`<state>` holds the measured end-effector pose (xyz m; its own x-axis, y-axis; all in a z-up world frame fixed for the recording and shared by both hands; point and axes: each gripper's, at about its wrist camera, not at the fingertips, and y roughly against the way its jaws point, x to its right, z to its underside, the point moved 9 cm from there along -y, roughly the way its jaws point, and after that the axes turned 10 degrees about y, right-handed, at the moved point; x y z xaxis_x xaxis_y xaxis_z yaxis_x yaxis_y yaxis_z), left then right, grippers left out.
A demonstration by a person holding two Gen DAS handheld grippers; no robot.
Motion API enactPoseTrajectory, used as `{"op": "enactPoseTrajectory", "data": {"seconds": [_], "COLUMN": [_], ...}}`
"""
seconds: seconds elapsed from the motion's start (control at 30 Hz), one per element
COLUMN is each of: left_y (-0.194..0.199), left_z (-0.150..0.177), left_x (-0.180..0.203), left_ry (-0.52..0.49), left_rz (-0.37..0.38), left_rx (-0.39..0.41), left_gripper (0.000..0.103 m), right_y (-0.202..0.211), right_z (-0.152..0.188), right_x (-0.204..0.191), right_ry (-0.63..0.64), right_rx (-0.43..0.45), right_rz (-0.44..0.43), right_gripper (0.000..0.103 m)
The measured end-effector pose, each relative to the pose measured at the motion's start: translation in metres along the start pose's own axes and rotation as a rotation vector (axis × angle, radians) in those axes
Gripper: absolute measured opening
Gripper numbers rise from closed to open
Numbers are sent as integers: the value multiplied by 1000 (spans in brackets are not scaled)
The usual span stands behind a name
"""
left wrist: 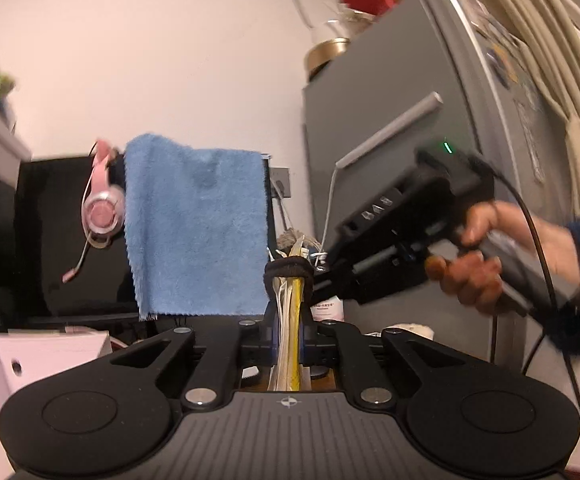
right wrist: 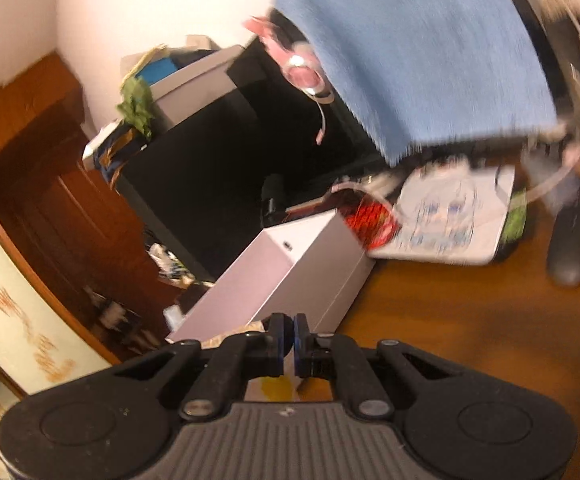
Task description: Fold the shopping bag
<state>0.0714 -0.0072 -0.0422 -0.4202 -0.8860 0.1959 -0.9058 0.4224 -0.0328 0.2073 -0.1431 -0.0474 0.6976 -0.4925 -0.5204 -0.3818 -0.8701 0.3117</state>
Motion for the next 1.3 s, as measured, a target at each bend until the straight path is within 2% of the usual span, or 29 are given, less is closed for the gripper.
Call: {"op": "enactPoseTrajectory", "data": {"seconds": [0.07,0.17,0.23,0.3,0.33,0.37,0.4,0.57,0.7,0.77,0.8,0.83,0.9,1.07,1.3], "left_y": [2,1,-1,-4,-5,-6,-6,-11,-16,-17,-18,-19,-22,-25,-36], "left_z": [-6,-14,-16,-18,-19,-21,-21,-26,-26,-27,-28,-29,-29,-22,-6], "left_x": [-12,-33,-44,-52,-55,-58,-58,-54,-48,-46,-45,-45,-42,-25,-17], "left_ry": [109,273,371,465,506,546,571,671,724,731,725,717,692,670,717], "left_rz": [32,69,107,158,183,207,225,321,368,371,362,350,330,381,423], "left_rx": [-3,-14,-33,-52,-60,-67,-72,-109,-139,-140,-140,-140,-149,-196,-279], "left_gripper": [10,10,10,11,12,12,13,13,13,17,19,30,37,52,52], "right_y": [2,10,15,20,22,23,23,28,29,31,31,32,40,52,58], "right_z": [3,10,17,25,29,34,39,61,74,77,78,80,80,77,79], "right_x": [12,33,40,34,29,25,20,4,-4,-5,-5,-6,-5,9,21], "right_ry": [-102,-232,-259,-216,-189,-164,-142,-39,-40,-44,-45,-47,-79,-178,-248], "right_rx": [26,89,124,152,166,174,177,190,241,276,293,310,352,450,480], "right_rz": [-57,-98,-112,-151,-173,-190,-202,-278,-390,-416,-429,-442,-469,-513,-604], "right_gripper": [10,11,11,15,26,43,49,52,50,21,21,19,14,12,12]}}
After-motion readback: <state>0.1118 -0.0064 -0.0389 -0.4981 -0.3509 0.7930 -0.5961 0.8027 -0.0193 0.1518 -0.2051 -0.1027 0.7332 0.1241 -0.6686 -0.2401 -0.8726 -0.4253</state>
